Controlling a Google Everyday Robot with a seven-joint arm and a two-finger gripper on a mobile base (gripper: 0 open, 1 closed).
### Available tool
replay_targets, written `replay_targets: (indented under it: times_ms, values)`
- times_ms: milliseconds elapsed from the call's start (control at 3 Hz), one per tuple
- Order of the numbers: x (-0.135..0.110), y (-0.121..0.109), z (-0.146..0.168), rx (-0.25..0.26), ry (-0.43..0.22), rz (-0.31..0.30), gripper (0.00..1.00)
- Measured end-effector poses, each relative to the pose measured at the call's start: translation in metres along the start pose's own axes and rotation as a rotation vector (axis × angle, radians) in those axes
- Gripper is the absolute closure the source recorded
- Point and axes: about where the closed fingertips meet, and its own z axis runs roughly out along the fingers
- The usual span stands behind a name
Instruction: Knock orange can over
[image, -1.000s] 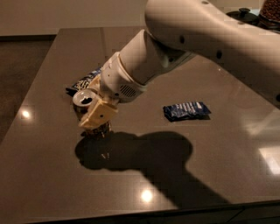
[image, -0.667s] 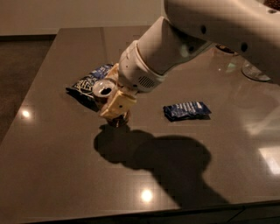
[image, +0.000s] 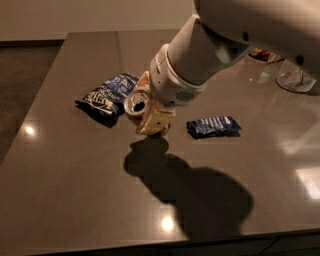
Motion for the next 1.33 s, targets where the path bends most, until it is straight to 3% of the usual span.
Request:
replay_targets:
  times_ms: [333,667,1000,1333]
  values:
    - [0.010,0.010,0.001,-0.014,0.116,-0.151,1.00]
    - [0.016,0.013,0.002,-0.038,0.186,-0.231,1.00]
    - [0.023,0.017,0.009,-0.075,0.261,-0.293,0.83]
    - [0.031,0.022,0.020,-0.114,0.321,-0.331,0.59]
